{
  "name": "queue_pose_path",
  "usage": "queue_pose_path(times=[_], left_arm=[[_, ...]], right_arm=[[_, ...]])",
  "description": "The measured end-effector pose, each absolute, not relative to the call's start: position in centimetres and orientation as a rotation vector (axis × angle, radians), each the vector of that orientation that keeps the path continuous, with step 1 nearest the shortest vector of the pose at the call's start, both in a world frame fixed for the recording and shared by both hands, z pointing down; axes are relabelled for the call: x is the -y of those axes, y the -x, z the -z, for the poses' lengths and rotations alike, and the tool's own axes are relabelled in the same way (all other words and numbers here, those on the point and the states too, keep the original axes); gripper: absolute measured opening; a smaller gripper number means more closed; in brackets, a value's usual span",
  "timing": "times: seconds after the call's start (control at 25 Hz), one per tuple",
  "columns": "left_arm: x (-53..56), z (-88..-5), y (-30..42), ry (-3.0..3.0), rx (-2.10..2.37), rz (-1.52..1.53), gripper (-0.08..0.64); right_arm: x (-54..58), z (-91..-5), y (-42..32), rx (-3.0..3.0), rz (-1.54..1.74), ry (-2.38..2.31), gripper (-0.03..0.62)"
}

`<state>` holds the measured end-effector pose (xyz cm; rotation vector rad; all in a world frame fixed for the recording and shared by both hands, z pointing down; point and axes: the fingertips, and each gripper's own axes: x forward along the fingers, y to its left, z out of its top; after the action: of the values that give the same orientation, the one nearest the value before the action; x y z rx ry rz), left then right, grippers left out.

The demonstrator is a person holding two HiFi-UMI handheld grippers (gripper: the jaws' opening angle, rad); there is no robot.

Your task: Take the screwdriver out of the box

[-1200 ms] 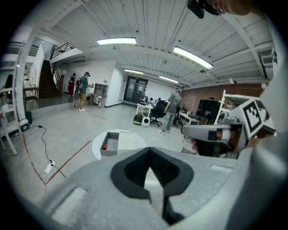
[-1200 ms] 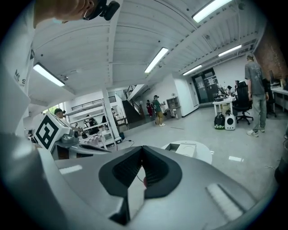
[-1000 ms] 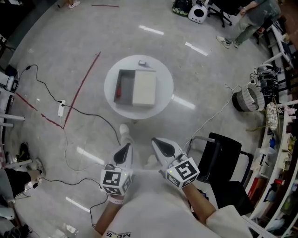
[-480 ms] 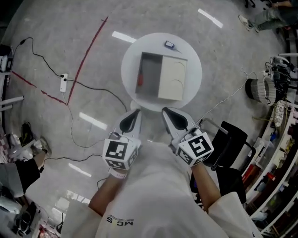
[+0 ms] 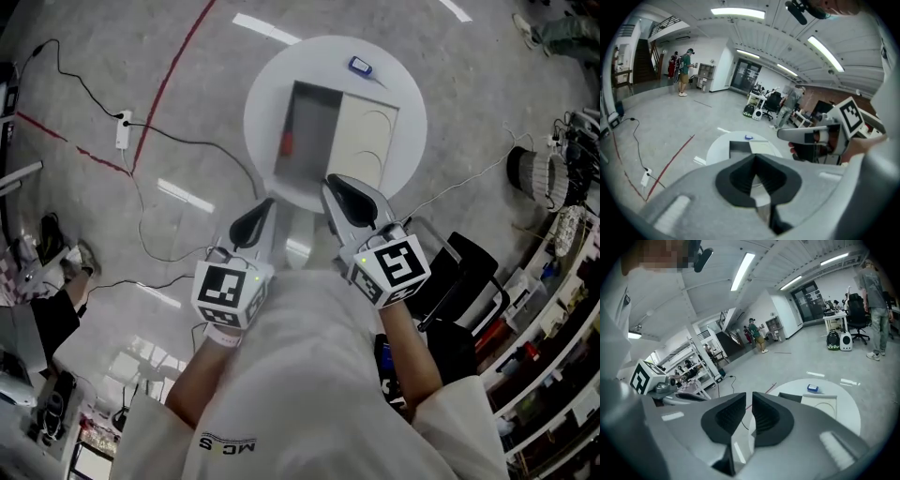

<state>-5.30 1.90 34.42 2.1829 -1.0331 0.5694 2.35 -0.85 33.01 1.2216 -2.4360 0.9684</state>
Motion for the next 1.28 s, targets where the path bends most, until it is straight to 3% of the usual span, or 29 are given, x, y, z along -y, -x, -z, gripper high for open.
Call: queue_pose_path(times=[0.56, 1.28], left_arm=[[0.0, -41.9, 4.7, -2.123, 1.006, -0.634, 0.000], [0.8, -47.5, 4.9, -2.066, 0.987, -0.662, 0.000]], right_arm=[[4.2, -42.3, -0.6, 2.319, -1.040, -1.136, 0.042], [6.6, -52.5, 1.8, 2.033, -1.471, -1.134, 0.096]])
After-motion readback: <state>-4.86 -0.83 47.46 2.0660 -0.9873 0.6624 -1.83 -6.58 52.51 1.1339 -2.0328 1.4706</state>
